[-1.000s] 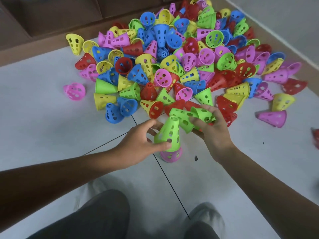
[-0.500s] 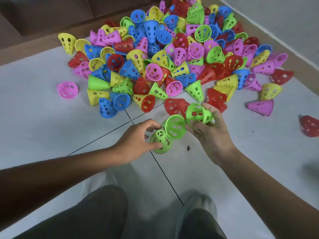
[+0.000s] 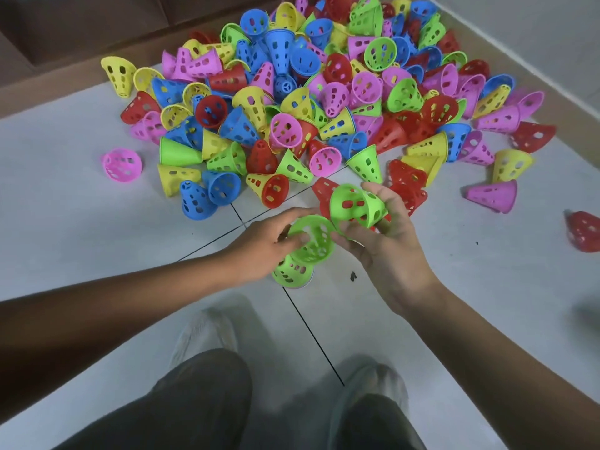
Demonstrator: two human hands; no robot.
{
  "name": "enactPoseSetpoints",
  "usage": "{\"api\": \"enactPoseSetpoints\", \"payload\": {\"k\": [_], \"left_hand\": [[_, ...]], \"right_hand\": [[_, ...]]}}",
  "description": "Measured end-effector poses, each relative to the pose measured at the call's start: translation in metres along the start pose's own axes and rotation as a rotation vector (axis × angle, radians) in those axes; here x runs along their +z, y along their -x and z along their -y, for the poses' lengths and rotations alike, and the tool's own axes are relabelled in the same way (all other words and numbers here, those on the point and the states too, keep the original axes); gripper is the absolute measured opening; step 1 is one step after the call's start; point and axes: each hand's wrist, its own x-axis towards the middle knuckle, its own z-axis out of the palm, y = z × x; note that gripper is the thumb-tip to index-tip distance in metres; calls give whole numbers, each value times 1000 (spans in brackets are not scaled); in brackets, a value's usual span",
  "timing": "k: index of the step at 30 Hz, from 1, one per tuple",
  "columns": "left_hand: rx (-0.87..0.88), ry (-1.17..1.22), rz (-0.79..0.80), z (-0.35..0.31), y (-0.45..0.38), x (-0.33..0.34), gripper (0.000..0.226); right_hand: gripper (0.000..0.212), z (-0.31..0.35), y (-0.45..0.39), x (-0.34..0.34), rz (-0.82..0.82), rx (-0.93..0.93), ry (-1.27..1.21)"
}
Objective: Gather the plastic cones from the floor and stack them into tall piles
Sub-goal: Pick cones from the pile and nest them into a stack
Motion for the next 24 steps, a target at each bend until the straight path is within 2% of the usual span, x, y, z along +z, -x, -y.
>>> {"api": "enactPoseSetpoints", "payload": {"k": [3,9,14,20,24], "left_hand": [[24,-26,-92,-1,-2,-2,26],[111,-8,-250,-14,-4,-13,20],[58,266,-328,-27,0,-22,23],[60,413,-294,-34,11,-17,30],[17,564,-260,-42,18,-12,23]], "right_hand": [[53,-1,4,7,12,-16,23],[56,6,5,4,-51,-41,-9],[54,11,5,4,-134,-81,7],[48,2,8,13,-150,-67,41],[48,-1,9,20,-150,-116,82]]}}
